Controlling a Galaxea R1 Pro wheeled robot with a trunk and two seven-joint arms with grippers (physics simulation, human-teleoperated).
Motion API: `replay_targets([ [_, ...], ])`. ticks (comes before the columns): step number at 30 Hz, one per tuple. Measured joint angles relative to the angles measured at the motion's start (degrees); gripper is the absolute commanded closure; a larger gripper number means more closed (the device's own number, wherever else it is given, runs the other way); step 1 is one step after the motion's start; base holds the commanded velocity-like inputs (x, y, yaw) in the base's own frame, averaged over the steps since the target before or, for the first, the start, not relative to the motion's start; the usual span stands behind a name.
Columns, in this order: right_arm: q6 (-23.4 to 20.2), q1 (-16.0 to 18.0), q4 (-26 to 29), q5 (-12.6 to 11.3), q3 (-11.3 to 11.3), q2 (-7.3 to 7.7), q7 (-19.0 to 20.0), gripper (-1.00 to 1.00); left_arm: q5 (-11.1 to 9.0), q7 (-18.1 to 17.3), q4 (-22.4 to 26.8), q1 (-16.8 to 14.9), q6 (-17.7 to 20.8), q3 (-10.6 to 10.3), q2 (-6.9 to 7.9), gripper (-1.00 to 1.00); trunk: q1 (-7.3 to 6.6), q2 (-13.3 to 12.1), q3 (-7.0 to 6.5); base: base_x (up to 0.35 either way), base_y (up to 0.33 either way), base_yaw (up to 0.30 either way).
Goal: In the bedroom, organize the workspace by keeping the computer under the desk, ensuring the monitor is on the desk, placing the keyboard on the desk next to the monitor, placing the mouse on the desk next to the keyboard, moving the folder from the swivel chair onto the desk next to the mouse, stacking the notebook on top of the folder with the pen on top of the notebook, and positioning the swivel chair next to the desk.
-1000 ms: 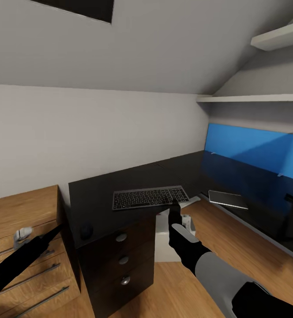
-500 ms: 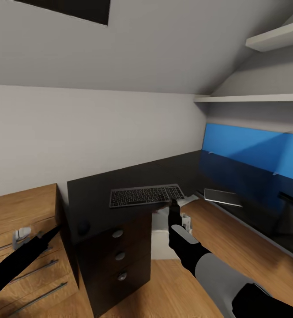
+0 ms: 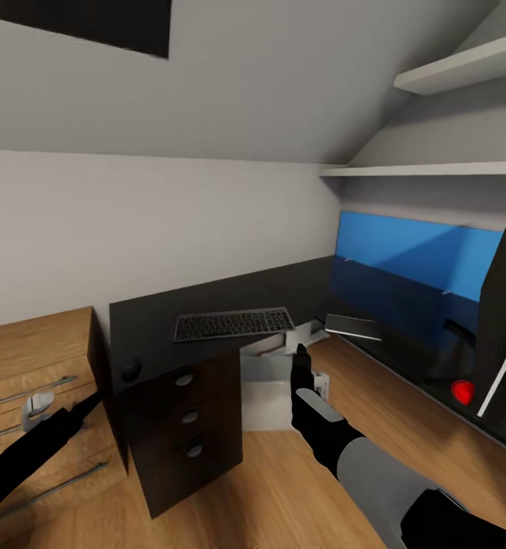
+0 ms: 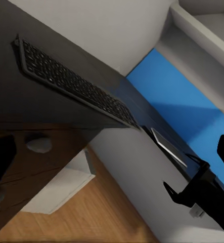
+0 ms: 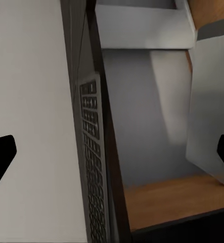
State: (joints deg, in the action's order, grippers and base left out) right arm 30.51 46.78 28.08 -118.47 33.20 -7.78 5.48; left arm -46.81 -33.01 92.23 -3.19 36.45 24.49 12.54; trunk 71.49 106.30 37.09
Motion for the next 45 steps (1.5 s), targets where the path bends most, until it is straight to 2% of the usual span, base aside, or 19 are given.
replay_targets([
  [4, 0.0, 0.0, 0.05, 0.07, 0.1, -0.09, 0.02, -1.0, 0.0, 0.04, -0.7, 0.02, 0.01, 0.24, -0.02, -1.0, 0.0, 0.0, 0.0, -0.191, -0.151, 0.0],
  [14, 0.01, 0.0, 0.1, 0.17, 0.35, -0.28, 0.07, -1.0, -0.03, 0.09, -3.06, 0.04, -0.12, 2.56, -0.41, -1.0, -0.02, 0.0, 0.0, -0.074, -0.067, 0.0],
  [23, 0.01, -0.01, 0.22, 0.18, 0.65, -0.26, 0.03, -1.0, 0.6, 0.15, -4.64, 0.63, -0.45, 2.9, -2.85, -1.0, -0.02, 0.0, 0.0, -0.009, -0.008, 0.0],
  [27, 0.01, -0.01, 0.24, 0.18, 0.68, -0.25, 0.01, -1.0, 2.96, 0.18, -7.01, 2.32, -0.7, 2.93, -3.72, -1.0, -0.02, 0.0, 0.0, -0.002, -0.002, 0.0],
  [32, 0.02, -0.01, 0.33, 0.18, 0.69, -0.21, -0.01, -1.0, 8.72, 0.01, -12.19, 3.8, -1.5, 2.96, -4.61, -1.0, -0.03, 0.0, 0.01, 0.0, 0.0, 0.0],
  [33, 0.02, -0.01, 0.34, 0.18, 0.76, -0.2, -0.03, -1.0, 12.45, -0.02, -15.38, 4.09, -3.7, 2.93, -5.39, -1.0, -0.03, 0.0, 0.02, 0.0, 0.0, 0.0],
  [36, 0.02, -0.01, 0.35, 0.18, 0.9, -0.21, -0.06, -1.0, 18.03, -0.03, -20.33, 4.33, -8.96, 2.85, -6.73, -1.0, -0.03, 0.0, 0.01, 0.0, 0.0, 0.0],
  [37, 0.02, -0.01, 0.36, 0.18, 0.95, -0.19, -0.06, -1.0, 21.24, 0.02, -22.81, 4.43, -12.65, 2.73, -7.61, -1.0, -0.03, 0.0, 0.02, 0.0, 0.0, 0.0],
  [40, 0.02, -0.01, 0.36, 0.18, 1.0, -0.16, -0.05, -1.0, 25.62, 0.12, -26.13, 4.49, -18.1, 2.45, -9.21, -1.0, -0.03, 0.0, 0.01, 0.0, 0.0, 0.0],
  [41, 0.02, -0.01, 0.3, 0.2, 1.03, -0.15, -0.09, -1.0, 34.75, 0.58, -30.49, 4.59, -25.8, 1.51, -12.29, -1.0, -0.03, 0.0, 0.02, 0.0, 0.0, 0.0],
  [42, 0.02, -0.01, 0.3, 0.2, 1.04, -0.15, -0.09, -1.0, 36.36, 0.66, -31.46, 4.59, -26.63, 1.38, -13.33, -1.0, -0.03, 0.0, 0.01, 0.0, 0.0, 0.0],
  [43, 0.02, -0.01, 0.29, 0.21, 1.04, -0.15, -0.09, -1.0, 37.64, 0.73, -31.99, 4.59, -27.09, 1.29, -13.73, -1.0, -0.03, 0.0, 0.01, 0.0, 0.0, 0.0],
  [44, 0.02, -0.01, 0.29, 0.23, 1.04, -0.11, -0.09, -1.0, 39.92, 0.89, -32.72, 4.59, -27.75, 1.16, -14.32, -1.0, -0.03, 0.0, 0.01, 0.0, 0.0, 0.0],
  [45, 0.02, -0.01, 0.28, 0.24, 1.04, -0.1, -0.09, -1.0, 40.95, 0.95, -32.99, 4.59, -28.04, 1.14, -14.56, -1.0, -0.03, 0.0, 0.01, 0.0, 0.0, 0.0],
])
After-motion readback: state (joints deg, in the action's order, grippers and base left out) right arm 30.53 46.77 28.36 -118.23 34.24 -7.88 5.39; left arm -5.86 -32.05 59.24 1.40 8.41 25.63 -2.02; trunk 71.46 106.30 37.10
